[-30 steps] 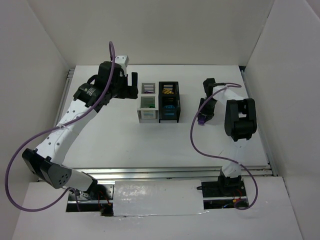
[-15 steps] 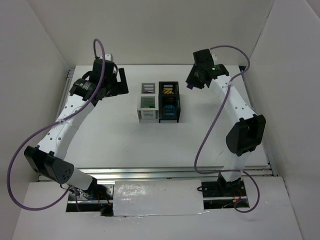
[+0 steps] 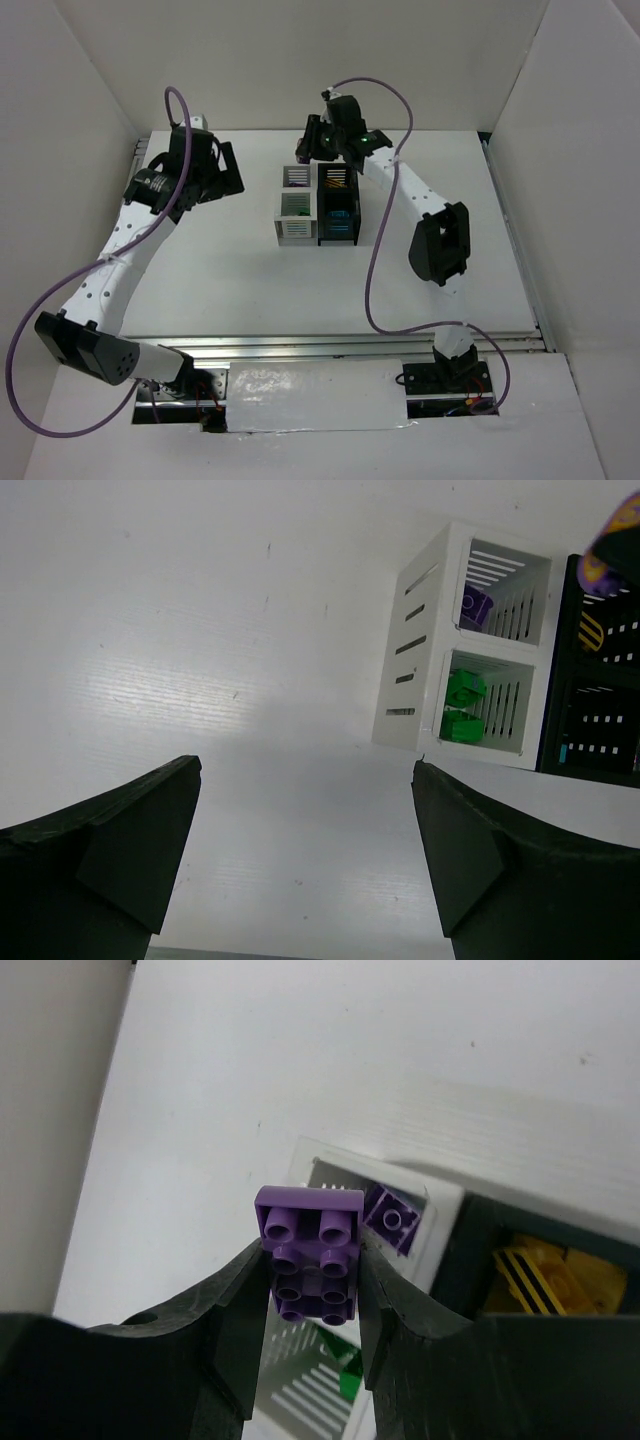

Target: Sort the legos into containers by color

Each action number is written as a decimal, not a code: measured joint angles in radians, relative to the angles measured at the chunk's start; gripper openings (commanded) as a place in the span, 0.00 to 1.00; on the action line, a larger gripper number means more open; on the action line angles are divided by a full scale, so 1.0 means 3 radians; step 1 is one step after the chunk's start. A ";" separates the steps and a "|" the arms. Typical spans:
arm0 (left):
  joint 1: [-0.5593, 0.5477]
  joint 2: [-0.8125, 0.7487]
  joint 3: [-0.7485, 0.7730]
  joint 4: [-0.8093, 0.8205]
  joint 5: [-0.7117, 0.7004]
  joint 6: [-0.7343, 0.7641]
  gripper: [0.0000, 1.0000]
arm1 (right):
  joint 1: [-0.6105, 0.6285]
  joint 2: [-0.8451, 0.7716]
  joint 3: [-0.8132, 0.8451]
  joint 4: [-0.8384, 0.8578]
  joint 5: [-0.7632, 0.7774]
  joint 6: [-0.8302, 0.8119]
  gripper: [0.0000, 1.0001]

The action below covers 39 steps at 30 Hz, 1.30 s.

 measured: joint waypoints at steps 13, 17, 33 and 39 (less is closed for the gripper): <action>0.0076 -0.0219 -0.0253 0.0061 -0.0018 0.0086 1.00 | 0.0205 0.0338 0.0195 -0.0005 0.0067 -0.0234 0.45; 0.0081 -0.0230 -0.0272 0.0085 -0.0010 0.0085 1.00 | 0.0210 0.0329 0.0085 -0.0015 0.0126 -0.0261 0.57; 0.0112 -0.0219 -0.0200 -0.0053 -0.0034 0.0061 0.99 | 0.0210 -0.0216 0.0137 -0.0436 0.0593 -0.0426 1.00; 0.0112 -0.0144 0.0390 -0.0423 -0.0526 -0.0025 0.99 | 0.0210 -0.1545 -0.0094 -0.1035 0.1189 -0.0371 1.00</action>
